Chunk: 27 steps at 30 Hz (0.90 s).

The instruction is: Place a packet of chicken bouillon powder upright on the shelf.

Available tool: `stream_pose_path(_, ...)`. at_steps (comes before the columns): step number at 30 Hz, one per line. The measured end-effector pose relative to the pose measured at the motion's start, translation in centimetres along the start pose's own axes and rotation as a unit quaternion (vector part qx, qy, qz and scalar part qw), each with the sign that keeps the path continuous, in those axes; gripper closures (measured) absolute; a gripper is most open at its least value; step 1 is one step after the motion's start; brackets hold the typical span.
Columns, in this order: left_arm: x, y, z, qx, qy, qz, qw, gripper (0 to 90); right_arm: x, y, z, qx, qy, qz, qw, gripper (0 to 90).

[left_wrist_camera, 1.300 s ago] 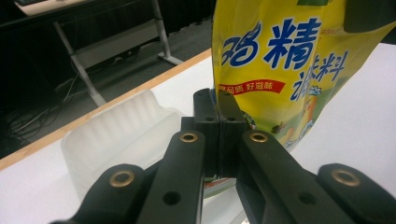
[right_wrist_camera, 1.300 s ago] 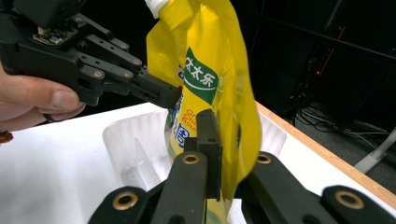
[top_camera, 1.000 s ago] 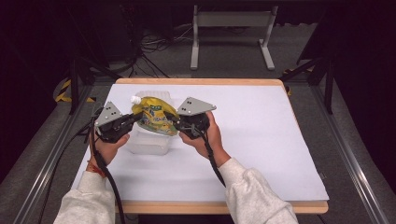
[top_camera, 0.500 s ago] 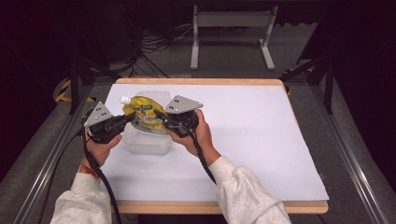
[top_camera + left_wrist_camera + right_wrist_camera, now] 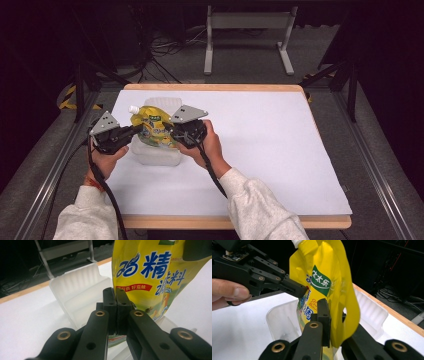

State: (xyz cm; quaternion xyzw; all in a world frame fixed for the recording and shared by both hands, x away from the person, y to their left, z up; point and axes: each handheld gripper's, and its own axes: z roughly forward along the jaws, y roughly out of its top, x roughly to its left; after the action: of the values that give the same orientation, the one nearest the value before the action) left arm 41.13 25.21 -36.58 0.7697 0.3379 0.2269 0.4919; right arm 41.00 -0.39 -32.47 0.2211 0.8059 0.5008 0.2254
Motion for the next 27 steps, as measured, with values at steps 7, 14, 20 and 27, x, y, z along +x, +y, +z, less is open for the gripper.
stream_pose_path(7,0.2,-0.6,0.7,0.018,0.002,0.004,0.9998,88.8,-0.1,-0.9,1.1,0.013,0.000,0.005,0.9999,88.3)
stream_pose_path(14,0.2,-0.9,1.0,0.024,0.001,0.000,0.9997,88.9,0.0,-1.1,1.8,0.020,-0.003,0.001,0.9998,87.3)
stream_pose_path(20,0.4,-1.2,1.2,0.030,0.003,0.001,0.9995,88.8,0.3,-1.4,2.5,0.028,-0.006,-0.004,0.9996,86.5)
stream_pose_path(27,0.5,-1.4,1.3,0.032,0.002,-0.004,0.9995,88.8,0.3,-1.7,2.8,0.034,-0.004,-0.005,0.9994,83.2)
